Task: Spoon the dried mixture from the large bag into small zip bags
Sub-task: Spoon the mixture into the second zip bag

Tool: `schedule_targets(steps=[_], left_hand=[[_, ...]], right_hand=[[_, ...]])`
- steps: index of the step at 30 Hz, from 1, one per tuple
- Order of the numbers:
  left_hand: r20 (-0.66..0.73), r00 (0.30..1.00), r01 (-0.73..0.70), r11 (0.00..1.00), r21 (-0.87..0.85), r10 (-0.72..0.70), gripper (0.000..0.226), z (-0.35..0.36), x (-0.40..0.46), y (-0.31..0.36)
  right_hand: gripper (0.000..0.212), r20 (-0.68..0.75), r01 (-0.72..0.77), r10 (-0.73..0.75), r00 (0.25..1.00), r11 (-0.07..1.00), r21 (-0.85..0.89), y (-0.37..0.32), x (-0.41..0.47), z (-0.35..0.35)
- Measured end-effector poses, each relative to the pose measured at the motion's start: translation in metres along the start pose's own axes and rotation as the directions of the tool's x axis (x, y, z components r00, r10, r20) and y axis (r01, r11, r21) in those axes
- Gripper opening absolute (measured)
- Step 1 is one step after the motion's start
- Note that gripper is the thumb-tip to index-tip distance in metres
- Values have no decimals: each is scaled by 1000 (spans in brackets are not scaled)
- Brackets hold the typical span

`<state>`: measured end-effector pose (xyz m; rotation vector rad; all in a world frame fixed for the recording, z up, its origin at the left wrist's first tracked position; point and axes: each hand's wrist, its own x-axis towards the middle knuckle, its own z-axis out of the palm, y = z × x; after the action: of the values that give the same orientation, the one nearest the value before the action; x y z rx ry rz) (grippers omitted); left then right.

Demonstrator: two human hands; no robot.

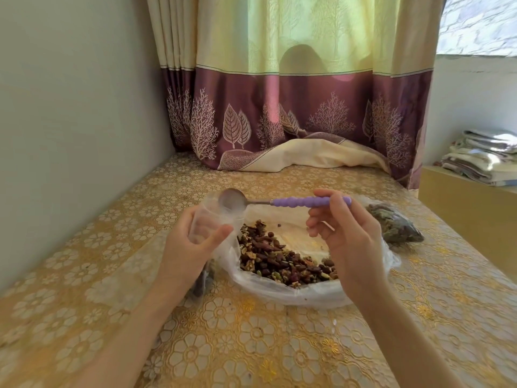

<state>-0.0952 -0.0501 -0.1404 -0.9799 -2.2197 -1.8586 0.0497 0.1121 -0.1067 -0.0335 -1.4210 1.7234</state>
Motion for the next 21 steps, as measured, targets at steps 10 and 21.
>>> schedule_targets(steps=[10, 21], left_hand=[[0, 1000, 1, 1000, 20, -1, 75, 0, -2, 2], [11, 1000, -13, 1000, 27, 13, 63, 1, -2, -1]], right_hand=[[31, -405, -57, -64, 912, 958, -280, 10, 18, -48], [38, -361, -136, -85, 929, 828, -544, 22, 23, -67]])
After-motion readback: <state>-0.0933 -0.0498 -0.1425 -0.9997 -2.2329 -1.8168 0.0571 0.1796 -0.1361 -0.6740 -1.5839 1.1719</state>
